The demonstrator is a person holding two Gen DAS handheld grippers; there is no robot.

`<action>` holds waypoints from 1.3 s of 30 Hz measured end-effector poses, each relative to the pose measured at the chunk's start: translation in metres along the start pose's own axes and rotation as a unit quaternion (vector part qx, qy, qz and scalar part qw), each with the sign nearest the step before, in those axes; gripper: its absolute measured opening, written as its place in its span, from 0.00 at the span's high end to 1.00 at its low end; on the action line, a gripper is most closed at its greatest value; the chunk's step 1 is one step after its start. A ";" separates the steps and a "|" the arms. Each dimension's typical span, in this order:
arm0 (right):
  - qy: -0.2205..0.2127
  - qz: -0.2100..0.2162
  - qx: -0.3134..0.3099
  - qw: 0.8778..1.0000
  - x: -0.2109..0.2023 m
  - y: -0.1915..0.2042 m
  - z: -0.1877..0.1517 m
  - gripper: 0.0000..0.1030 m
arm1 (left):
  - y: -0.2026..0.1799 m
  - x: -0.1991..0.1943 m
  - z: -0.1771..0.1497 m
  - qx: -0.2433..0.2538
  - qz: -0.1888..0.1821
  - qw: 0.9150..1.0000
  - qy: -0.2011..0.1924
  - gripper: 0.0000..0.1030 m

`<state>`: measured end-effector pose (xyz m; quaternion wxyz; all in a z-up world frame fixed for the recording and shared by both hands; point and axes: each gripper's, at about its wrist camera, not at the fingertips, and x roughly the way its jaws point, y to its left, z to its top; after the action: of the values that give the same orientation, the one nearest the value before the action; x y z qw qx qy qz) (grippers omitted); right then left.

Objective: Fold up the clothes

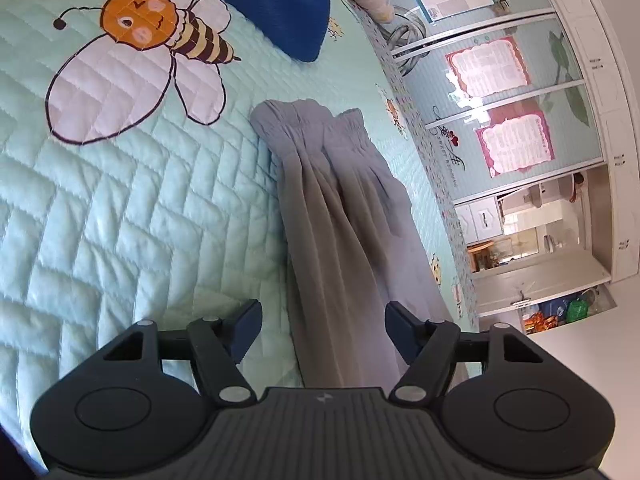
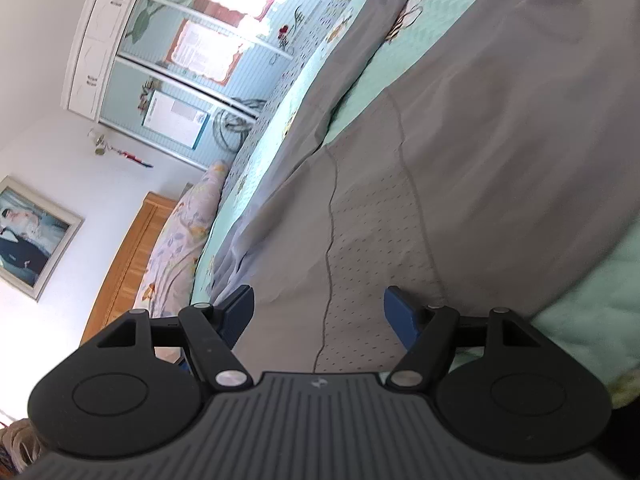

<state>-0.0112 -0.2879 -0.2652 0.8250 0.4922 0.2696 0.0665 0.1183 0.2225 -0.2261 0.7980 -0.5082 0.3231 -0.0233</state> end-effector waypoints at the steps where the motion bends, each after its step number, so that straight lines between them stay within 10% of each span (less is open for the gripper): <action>1: -0.007 -0.004 0.003 1.000 -0.004 -0.002 0.001 0.29 | -0.001 -0.005 -0.006 0.010 0.003 1.000 0.000 0.31; 11: -0.076 -0.033 0.047 0.995 -0.040 -0.025 0.013 0.27 | -0.017 -0.024 -0.045 0.093 0.024 0.995 -0.014 0.23; 30: -0.088 -0.033 0.058 0.994 -0.045 -0.026 0.012 0.24 | -0.024 -0.043 -0.055 0.080 0.024 0.996 -0.019 0.01; 39: -0.082 -0.063 -0.086 0.991 -0.022 0.024 -0.001 0.14 | -0.058 -0.029 -0.090 0.264 0.108 0.958 -0.020 0.01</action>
<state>-0.0266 -0.2829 -0.2370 0.8861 0.4051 0.2252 -0.0036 0.0638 0.1337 -0.1887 0.9078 -0.2415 0.3426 -0.0117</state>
